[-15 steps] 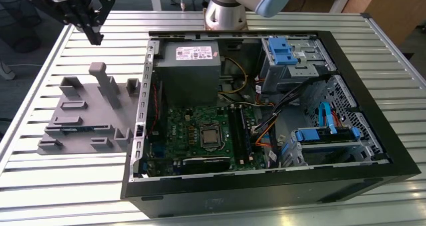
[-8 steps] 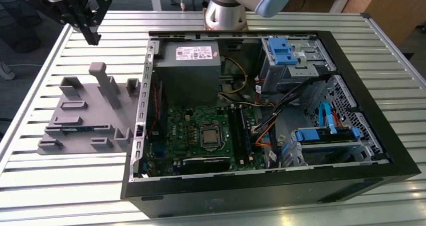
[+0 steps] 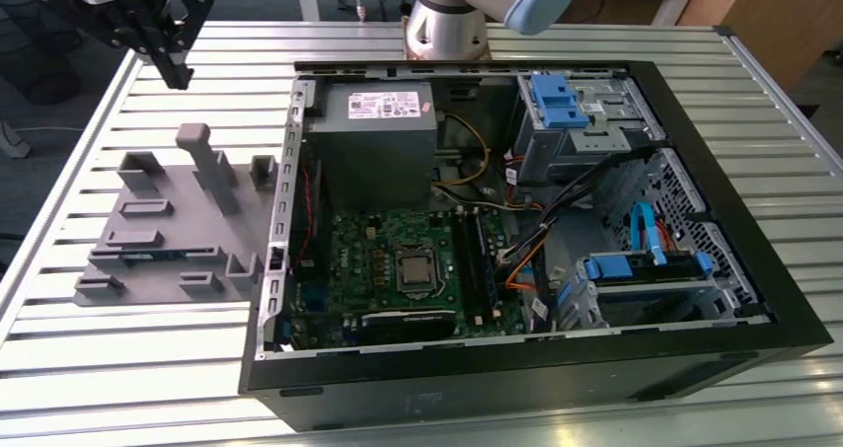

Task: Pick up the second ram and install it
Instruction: 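Reach for the second ram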

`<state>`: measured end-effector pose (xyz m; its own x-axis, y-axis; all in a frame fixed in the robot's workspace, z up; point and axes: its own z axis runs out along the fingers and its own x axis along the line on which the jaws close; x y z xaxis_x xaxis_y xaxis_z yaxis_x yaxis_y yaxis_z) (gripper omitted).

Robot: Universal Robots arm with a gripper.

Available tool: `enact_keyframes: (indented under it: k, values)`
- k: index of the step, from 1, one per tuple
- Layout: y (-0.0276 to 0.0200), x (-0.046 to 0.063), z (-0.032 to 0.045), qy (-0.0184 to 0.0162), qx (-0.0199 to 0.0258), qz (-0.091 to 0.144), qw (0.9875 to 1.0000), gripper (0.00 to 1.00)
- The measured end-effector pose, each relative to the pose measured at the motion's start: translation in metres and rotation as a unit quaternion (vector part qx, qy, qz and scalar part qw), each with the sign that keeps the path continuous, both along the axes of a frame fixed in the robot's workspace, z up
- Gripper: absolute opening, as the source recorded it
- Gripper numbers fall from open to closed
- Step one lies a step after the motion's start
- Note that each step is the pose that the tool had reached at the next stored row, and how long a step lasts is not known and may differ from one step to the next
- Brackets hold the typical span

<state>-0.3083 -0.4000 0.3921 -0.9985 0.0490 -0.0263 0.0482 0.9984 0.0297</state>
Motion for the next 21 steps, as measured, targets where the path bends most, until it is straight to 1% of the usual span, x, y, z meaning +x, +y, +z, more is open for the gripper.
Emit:
enact_keyframes:
  k: [21]
  values:
    - [0.0000, -0.019, 0.0000, 0.0000, 0.0000, 0.000, 1.0000, 0.11]
